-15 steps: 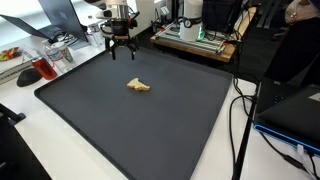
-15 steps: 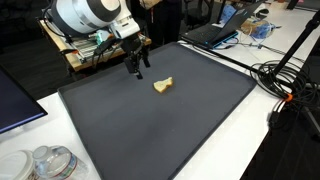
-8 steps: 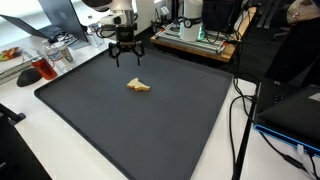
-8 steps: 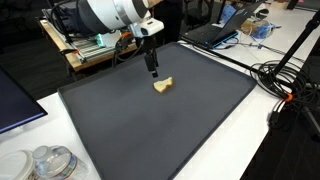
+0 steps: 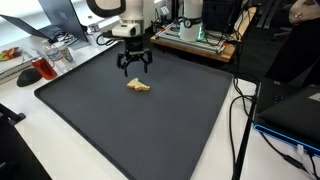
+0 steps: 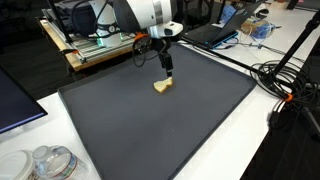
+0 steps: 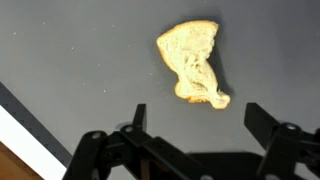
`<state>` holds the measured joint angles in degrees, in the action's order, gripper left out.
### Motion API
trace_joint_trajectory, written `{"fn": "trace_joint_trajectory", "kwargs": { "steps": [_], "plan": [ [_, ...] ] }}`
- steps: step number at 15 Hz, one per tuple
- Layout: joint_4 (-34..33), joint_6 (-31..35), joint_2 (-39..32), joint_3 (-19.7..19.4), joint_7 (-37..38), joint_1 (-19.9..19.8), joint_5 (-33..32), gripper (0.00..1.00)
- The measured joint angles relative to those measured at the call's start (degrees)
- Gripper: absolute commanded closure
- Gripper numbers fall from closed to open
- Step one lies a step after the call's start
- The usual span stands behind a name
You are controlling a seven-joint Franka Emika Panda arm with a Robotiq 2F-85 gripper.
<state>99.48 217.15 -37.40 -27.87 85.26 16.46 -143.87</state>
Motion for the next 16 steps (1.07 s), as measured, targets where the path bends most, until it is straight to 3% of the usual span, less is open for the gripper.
{"fn": "trace_joint_trajectory", "kwargs": {
  "steps": [5, 10, 11, 12, 16],
  "plan": [
    [-3.56, 0.92, -6.18, -3.81, -0.18, 5.04, 0.00, 0.00],
    [-7.71, 2.17, -11.51, -5.43, -0.18, 6.92, 0.01, 0.00],
    [-8.60, 2.59, -12.51, -5.68, -0.18, 7.09, 0.01, 0.10],
    [-9.52, 3.01, -13.47, -5.94, -0.17, 7.22, 0.01, 0.27],
    [-12.78, 5.67, -16.71, -7.01, -0.07, 7.30, 0.01, 0.56]
  ]
}}
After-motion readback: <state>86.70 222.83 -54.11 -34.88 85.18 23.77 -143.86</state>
